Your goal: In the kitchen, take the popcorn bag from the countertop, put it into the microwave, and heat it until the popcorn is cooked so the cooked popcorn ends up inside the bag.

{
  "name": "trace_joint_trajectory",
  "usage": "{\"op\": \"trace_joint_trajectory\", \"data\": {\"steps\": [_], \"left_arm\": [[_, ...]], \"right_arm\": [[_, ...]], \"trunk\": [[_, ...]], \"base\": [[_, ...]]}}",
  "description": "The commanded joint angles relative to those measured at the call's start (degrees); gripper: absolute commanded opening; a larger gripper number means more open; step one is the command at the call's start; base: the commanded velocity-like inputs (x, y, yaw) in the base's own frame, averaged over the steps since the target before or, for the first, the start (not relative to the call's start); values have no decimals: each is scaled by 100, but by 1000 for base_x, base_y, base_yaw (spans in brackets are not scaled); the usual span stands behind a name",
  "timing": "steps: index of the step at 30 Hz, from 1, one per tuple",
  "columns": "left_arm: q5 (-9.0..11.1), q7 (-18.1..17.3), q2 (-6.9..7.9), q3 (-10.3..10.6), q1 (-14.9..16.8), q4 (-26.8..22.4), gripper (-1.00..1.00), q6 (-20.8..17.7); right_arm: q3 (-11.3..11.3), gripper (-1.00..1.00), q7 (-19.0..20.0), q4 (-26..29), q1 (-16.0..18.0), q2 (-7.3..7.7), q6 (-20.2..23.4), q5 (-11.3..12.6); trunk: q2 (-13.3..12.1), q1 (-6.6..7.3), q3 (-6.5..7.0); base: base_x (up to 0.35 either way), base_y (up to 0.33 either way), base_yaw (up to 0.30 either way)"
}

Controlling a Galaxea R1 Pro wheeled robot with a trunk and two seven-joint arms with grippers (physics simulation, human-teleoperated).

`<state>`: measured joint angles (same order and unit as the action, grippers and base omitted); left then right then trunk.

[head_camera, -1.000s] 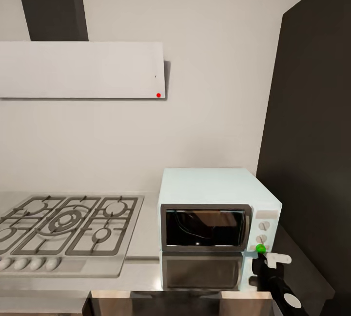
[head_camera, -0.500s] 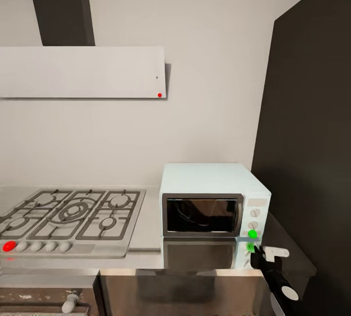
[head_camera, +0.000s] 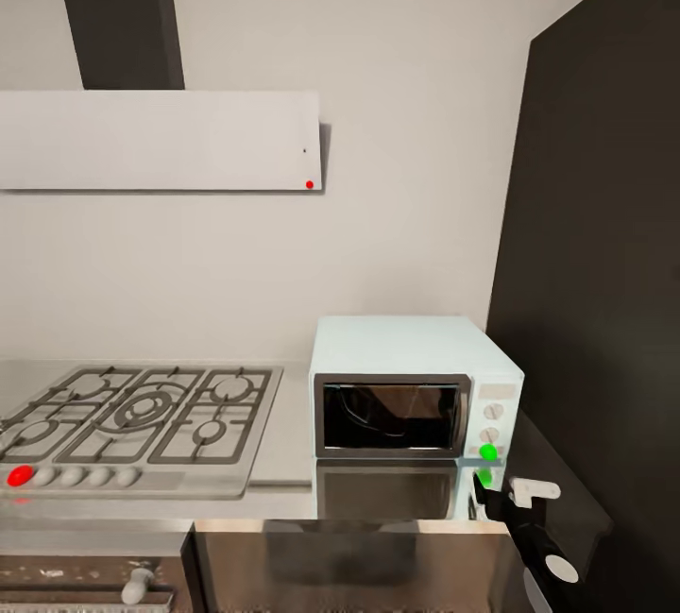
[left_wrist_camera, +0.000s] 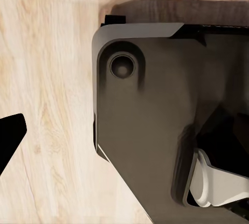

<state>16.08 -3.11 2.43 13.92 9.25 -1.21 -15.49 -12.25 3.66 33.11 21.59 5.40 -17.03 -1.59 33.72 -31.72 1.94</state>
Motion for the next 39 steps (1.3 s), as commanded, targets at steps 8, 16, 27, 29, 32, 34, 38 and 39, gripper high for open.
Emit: {"op": "trace_joint_trajectory", "data": {"steps": [8, 16, 27, 29, 32, 34, 38, 39], "left_arm": [[54, -14, 87, 45, -2, -11, 100, -29], [54, -14, 50, 44, -2, -11, 100, -24], [54, -14, 55, 40, -2, -11, 100, -24], [54, -14, 56, 40, -2, -11, 100, -24], [54, -14, 56, 40, -2, -11, 100, -24], [54, -14, 56, 40, -2, -11, 100, -24], [54, -14, 56, 40, -2, -11, 100, -24], [54, -14, 56, 40, -2, -11, 100, -24]], "right_arm": [[-31, 100, 39, 0, 3, -4, -20, -16], [-27, 100, 38, -2, 3, -4, -20, -16], [-14, 100, 38, -6, 3, -4, -20, -16], [-14, 100, 38, -6, 5, -4, -20, -16], [-14, 100, 38, -6, 5, -4, -20, -16], [-14, 100, 38, -6, 4, -4, -20, -16], [-14, 100, 38, -6, 3, -4, -20, -16], [-14, 100, 38, -6, 3, -4, -20, -16]], "trunk": [[3, 1, -1], [3, 1, -1], [3, 1, -1], [3, 1, -1], [3, 1, -1], [3, 1, -1], [3, 1, -1], [3, 1, -1]], "base": [[-308, 12, 0], [-324, 76, 0], [-287, 198, 0], [-278, 216, 0], [-278, 216, 0], [-278, 217, 0], [-278, 217, 0], [-277, 217, 0]]}}
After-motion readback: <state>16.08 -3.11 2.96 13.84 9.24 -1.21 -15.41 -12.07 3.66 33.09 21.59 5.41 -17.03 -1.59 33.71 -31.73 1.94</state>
